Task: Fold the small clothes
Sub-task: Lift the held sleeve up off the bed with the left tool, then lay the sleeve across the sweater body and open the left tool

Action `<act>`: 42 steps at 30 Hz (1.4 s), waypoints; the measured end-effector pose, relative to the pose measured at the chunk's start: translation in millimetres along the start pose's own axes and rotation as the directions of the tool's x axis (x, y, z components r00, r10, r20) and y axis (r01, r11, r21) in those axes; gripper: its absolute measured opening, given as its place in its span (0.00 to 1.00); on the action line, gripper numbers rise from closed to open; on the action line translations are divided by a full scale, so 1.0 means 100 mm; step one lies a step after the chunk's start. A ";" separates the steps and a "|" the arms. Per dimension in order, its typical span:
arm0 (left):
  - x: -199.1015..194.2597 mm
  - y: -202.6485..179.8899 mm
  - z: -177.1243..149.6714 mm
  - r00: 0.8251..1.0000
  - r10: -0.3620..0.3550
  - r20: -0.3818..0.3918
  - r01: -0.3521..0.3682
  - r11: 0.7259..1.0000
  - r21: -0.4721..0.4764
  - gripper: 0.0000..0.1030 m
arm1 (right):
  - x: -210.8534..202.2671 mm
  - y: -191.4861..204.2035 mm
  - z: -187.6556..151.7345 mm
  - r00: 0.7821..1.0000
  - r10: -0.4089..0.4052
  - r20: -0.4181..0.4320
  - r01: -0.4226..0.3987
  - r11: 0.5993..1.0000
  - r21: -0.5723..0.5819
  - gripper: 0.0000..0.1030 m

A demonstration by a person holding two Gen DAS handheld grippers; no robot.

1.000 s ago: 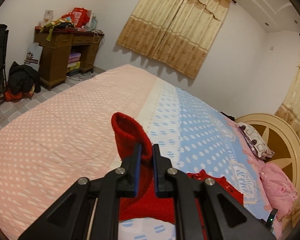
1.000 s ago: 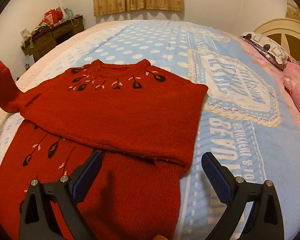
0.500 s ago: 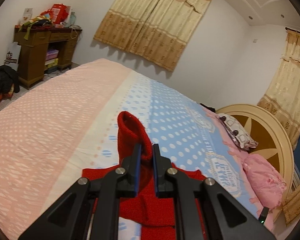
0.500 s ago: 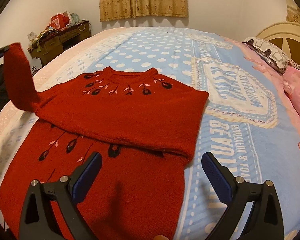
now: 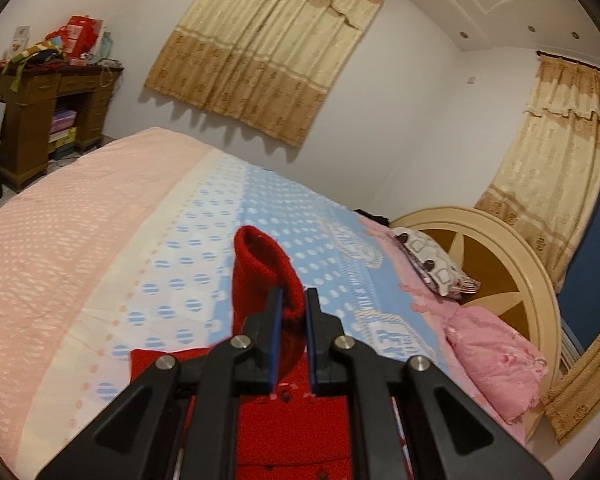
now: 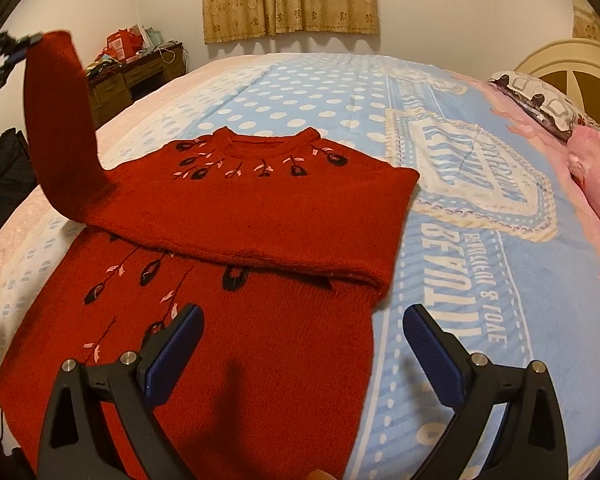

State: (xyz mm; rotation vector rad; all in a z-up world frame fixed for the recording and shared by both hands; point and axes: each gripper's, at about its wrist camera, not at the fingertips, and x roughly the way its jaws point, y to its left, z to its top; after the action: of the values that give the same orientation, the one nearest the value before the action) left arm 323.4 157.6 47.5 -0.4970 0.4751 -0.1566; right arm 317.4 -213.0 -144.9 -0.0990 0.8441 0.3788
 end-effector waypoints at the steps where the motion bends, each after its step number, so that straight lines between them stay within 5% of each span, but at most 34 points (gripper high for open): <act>1: 0.03 -0.07 0.00 1.000 -0.011 -0.001 0.011 1.000 0.003 0.11 | -0.01 0.00 -0.01 1.000 0.003 0.003 -0.003 1.000 0.000 0.97; 15: 0.62 -0.92 -0.38 0.989 -0.104 -0.105 0.113 0.990 0.083 0.11 | -0.15 -0.14 -0.18 0.999 0.037 0.038 -0.039 0.998 0.054 0.97; 30: 1.50 -1.40 -1.36 0.974 0.019 -0.225 0.033 0.974 0.222 0.12 | -0.13 -0.34 -0.32 0.998 0.063 0.025 -0.066 0.986 0.152 0.97; 32: 1.59 -1.44 -1.45 0.968 0.029 -0.251 0.032 0.971 0.235 0.16 | -0.12 -0.34 -0.33 0.998 0.060 0.016 -0.062 0.986 0.157 0.97; 35: 1.62 -1.53 -1.54 0.955 0.042 -0.293 0.045 0.957 0.285 0.44 | -0.11 -0.33 -0.34 0.999 0.053 0.010 -0.054 0.987 0.153 0.97; 42: 1.04 -1.36 -1.50 0.983 0.064 -0.170 0.023 0.886 0.464 0.81 | -0.12 -0.39 -0.36 0.997 0.077 0.023 -0.080 0.979 0.186 0.97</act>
State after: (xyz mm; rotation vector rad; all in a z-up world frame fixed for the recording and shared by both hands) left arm 340.0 -50.8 -42.6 -0.0037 0.5992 -0.2890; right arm 299.4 -261.2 -162.2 0.1119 0.8659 0.3720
